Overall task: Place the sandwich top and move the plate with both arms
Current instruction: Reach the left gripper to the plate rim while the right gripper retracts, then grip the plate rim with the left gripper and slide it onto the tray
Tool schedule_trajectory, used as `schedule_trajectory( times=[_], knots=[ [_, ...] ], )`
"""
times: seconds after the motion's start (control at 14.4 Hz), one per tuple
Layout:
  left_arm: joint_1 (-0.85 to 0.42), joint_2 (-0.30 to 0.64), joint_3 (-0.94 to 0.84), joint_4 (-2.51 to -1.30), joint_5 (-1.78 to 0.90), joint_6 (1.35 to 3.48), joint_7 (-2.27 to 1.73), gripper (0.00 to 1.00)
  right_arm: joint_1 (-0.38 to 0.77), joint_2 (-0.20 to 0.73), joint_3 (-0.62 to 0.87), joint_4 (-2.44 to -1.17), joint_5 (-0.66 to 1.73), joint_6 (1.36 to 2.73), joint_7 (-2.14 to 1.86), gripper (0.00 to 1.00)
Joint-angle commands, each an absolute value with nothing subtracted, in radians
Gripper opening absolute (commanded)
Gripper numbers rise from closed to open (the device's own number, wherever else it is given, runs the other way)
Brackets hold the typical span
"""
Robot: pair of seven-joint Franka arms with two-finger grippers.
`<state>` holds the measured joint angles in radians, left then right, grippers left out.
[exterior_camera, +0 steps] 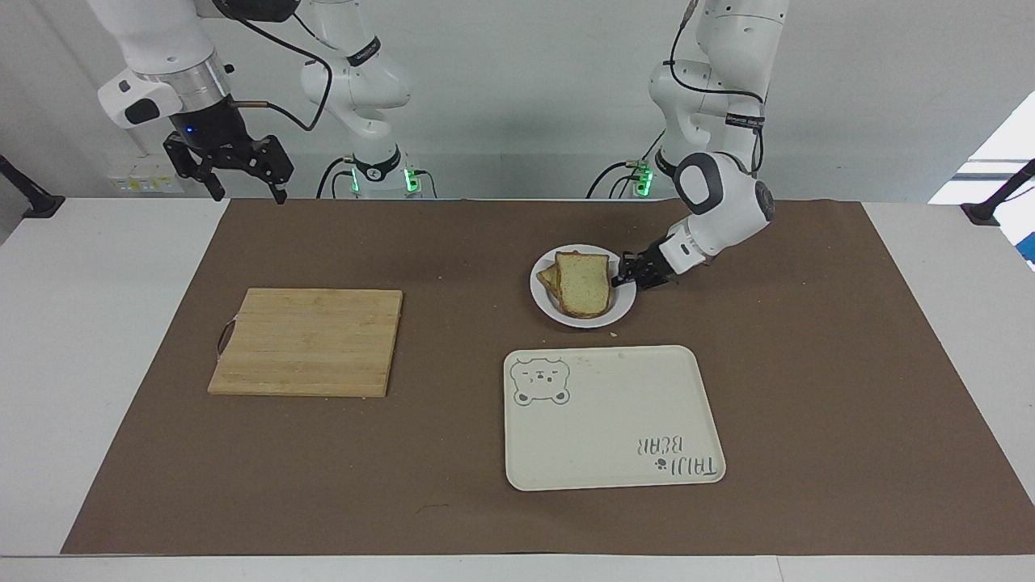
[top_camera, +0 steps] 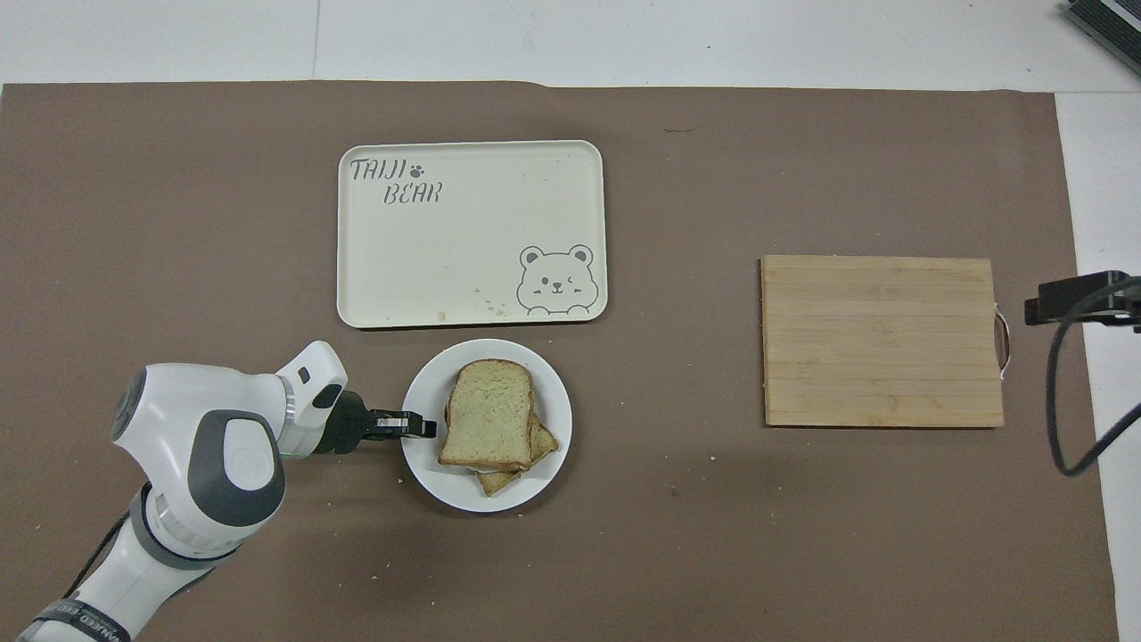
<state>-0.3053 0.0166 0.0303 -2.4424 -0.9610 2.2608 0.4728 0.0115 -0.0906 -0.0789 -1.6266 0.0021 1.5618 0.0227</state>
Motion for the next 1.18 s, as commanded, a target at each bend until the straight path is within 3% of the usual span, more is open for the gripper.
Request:
schedule_trajectory(
  times=[0.0,0.35,0.62,1.11],
  knots=[
    [-0.207,0.047,0.038,-2.34,-0.977,2.119,0.5,0.0,0.021,-0.071,-0.091,-1.588,-0.026,1.504,-0.038,1.0],
    [-0.081,0.133,0.037,-2.172,-0.983,1.991,0.499,0.0,0.037,-0.097,-0.086,-1.612,-0.025,1.502,-0.04,1.0],
    [-0.035,0.268,0.035,-1.975,-0.988,1.982,0.476,0.0,0.035,-0.132,-0.086,-1.672,-0.025,1.534,-0.038,1.0],
    [-0.051,0.483,-0.009,-1.741,-1.023,2.04,0.442,0.0,0.034,-0.129,-0.087,-1.669,-0.025,1.54,-0.044,1.0]
  ],
)
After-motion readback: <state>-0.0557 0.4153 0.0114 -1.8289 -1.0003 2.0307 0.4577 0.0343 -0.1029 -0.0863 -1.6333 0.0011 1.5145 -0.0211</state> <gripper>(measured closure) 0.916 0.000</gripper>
